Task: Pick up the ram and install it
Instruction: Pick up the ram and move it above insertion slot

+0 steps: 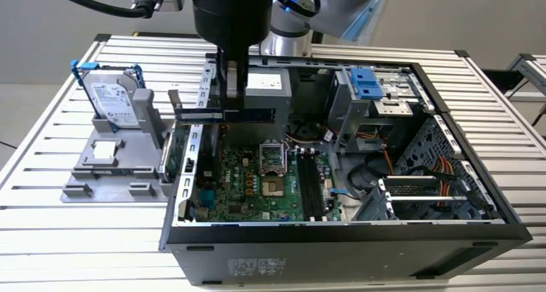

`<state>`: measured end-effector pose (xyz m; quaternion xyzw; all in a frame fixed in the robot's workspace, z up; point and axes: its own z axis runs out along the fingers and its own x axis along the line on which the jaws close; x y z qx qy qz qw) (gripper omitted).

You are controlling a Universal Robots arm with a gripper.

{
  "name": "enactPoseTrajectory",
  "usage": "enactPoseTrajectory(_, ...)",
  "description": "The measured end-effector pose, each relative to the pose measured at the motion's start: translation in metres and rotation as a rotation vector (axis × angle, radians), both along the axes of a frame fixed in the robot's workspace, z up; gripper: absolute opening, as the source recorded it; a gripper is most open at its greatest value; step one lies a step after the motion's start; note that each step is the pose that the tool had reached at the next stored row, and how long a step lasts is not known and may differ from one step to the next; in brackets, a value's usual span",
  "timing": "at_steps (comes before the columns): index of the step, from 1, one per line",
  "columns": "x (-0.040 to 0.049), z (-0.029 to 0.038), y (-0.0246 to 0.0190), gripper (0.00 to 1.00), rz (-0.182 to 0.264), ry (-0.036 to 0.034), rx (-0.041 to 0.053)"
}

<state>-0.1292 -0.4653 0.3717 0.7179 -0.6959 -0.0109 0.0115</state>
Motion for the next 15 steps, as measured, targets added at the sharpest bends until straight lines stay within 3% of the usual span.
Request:
enactPoseTrajectory(9,0.0142,0.0000,0.0019,0.00,0.000,0.0000,-0.0003)
enactPoseTrajectory(15,0.0241,0.0000,0.0054,0.00,0.000,0.0000,-0.0005)
